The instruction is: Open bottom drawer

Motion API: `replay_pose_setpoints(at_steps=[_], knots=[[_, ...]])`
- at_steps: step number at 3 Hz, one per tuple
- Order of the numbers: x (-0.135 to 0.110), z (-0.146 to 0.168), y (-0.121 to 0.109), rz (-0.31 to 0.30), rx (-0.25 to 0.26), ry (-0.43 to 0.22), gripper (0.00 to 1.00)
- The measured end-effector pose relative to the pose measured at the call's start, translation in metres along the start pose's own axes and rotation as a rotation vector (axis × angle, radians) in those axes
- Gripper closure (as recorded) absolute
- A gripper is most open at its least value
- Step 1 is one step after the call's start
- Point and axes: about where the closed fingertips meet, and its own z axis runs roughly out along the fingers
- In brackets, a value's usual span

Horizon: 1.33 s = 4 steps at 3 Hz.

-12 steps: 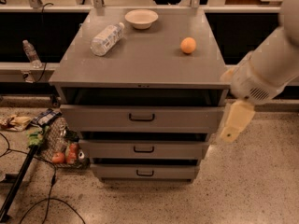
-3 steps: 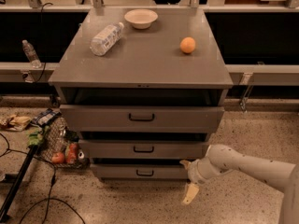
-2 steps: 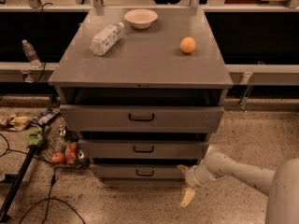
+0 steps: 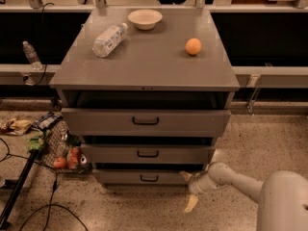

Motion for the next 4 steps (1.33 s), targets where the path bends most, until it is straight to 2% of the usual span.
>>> replay_pose_setpoints(at_steps=[2,3,4], knots=[[0.007,0.0,-0.03,-0.065,0.122,0.025,0.0],[0.012,0.005,-0.047,-0.081,0.152,0.045,0.0],[0.024,0.019,-0.062,-0.077,0.152,0.078,0.0]])
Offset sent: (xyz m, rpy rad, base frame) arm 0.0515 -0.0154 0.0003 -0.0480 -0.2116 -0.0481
